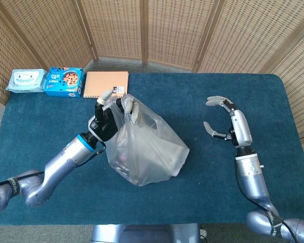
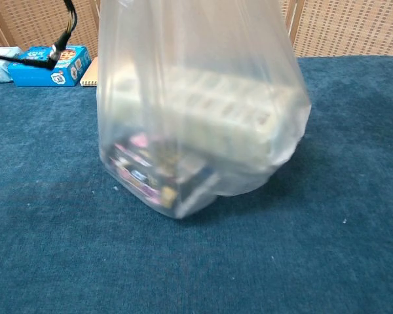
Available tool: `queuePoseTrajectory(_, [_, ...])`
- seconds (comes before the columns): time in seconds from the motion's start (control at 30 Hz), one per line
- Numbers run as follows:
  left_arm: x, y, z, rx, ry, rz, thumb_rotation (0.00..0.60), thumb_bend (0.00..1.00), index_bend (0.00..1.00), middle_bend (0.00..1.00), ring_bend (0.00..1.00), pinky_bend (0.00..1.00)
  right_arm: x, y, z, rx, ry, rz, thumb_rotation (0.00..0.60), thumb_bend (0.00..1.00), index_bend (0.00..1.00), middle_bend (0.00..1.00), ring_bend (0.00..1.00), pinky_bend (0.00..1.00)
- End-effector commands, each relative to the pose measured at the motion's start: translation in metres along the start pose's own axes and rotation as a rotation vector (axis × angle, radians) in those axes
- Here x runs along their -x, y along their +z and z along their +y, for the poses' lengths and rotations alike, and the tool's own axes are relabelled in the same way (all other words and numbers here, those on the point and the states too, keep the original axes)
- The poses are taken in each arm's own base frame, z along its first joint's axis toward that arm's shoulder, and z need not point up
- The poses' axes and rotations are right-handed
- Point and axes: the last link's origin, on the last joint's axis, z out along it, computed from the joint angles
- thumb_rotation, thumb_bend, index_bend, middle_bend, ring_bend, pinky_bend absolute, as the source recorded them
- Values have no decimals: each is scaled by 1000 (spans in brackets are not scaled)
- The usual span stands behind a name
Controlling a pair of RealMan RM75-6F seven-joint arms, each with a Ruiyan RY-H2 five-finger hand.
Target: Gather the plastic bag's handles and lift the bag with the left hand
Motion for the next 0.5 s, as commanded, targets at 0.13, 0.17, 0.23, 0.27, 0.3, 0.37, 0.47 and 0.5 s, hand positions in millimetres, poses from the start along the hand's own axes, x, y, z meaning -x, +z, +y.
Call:
queuePoseTrajectory(0.13, [16,14,19,34,-17,2,0,381,675,700,654,539,-5,-11,16,36,-12,-1,600,371,348,277,199,136])
queuePoseTrajectory(0.17, [19,16,21,37,-22,2,0,383,676,704,656,542,-6,-12,17,39,-12,0,600,376,351,280,203,140])
queuePoseTrajectory(0.23, [23,20,26,42,-29,4,0,384,676,708,658,544,-7,-14,20,40,-20,1,600,380,361,287,211,149])
queuePoseTrajectory(0.27, [26,22,28,45,-30,2,0,384,677,709,659,544,-8,-15,21,42,-28,2,600,380,369,294,217,157])
queuePoseTrajectory(0.3, [29,24,31,48,-30,0,0,383,677,710,659,544,-8,-16,24,46,-40,-1,600,380,378,301,223,163])
queuePoseTrajectory(0.37, [33,27,35,51,-28,-4,0,383,677,710,659,544,-9,-18,28,51,-68,-4,600,381,393,309,231,167])
queuePoseTrajectory(0.47, [38,30,40,53,-22,-11,0,383,677,711,660,544,-11,-24,36,57,-133,-10,600,382,413,313,237,167])
queuePoseTrajectory(0.5, [40,31,42,54,-22,-13,0,383,677,711,660,544,-12,-26,38,58,-155,-12,600,382,416,314,237,168])
